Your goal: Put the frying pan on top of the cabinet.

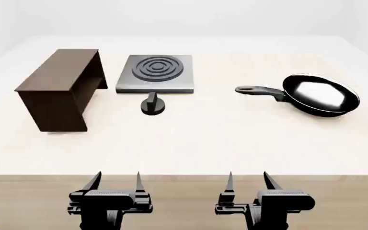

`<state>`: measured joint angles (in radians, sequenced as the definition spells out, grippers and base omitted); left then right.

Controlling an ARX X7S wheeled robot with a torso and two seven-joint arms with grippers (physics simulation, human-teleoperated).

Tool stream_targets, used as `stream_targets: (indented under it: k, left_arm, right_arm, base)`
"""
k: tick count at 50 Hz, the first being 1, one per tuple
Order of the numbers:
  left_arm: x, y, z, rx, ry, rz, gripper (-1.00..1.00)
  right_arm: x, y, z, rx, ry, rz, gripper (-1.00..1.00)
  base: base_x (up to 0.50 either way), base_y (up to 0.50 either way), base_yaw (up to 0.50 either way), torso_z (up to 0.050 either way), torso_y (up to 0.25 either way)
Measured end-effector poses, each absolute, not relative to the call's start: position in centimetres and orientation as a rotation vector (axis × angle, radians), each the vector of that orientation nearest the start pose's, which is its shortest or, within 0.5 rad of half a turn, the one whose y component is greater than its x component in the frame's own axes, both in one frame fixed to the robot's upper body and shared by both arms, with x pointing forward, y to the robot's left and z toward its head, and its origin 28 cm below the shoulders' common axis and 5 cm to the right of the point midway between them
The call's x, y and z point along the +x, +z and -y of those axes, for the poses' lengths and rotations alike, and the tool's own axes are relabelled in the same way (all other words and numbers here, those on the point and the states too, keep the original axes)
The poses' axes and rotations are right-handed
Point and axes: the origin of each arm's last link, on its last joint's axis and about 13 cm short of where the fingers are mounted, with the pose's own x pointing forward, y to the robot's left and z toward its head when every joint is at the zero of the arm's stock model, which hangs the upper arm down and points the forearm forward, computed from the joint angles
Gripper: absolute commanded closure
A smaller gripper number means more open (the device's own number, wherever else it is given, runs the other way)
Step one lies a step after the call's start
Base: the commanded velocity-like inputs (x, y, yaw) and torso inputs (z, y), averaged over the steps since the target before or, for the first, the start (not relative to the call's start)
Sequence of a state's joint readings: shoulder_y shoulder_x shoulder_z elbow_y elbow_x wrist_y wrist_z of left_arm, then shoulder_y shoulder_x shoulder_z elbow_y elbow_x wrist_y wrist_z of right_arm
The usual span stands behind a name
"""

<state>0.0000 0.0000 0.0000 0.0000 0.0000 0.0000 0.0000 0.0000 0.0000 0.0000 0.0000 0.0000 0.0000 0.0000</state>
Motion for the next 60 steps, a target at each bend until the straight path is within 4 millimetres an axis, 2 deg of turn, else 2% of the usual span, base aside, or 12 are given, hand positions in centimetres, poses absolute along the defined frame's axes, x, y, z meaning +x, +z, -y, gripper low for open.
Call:
stream_targets:
  k: [5,41,45,49,56,60]
  left_arm:
    - [21.0,1.3,-20.5,0.001,-0.002,0.001,-1.0]
    - [20.9,1.5,-20.6,0.008,-0.024,-0.002,-1.0]
    - [20.9,1.6,-20.4,0.006,-0.032,-0.004,-1.0]
    - [21.0,2.7,-20.4,0.021,-0.031,0.004,-1.0]
    - [22.6,7.1,-20.6,0.048,0.002,0.069,-1.0]
    - [23.1,9.0,-20.6,0.061,0.018,0.103,-1.0]
  right_arm:
    - [21.0,1.3,9.6,0.0,0.002,0.0,-1.0]
    - [21.0,1.5,9.5,0.012,0.019,-0.01,-1.0]
    - [21.0,1.7,9.6,0.009,0.012,-0.009,-1.0]
    - [21.1,3.0,9.8,0.003,0.0,0.001,-1.0]
    - [21.5,7.3,10.3,-0.031,-0.023,0.072,-1.0]
    - [21.4,9.2,10.5,-0.048,-0.031,0.114,-1.0]
  base:
    - [0.0,-0.05,0.0,0.0,0.0]
    - [0.0,-0.5,0.0,0.0,0.0]
    - [0.0,-0.16,0.0,0.0,0.0]
    - [0.0,0.0,0.0,0.0,0.0]
    - [0.36,0.0,0.0,0.0,0.0]
    - [0.5,0.0,0.0,0.0,0.0]
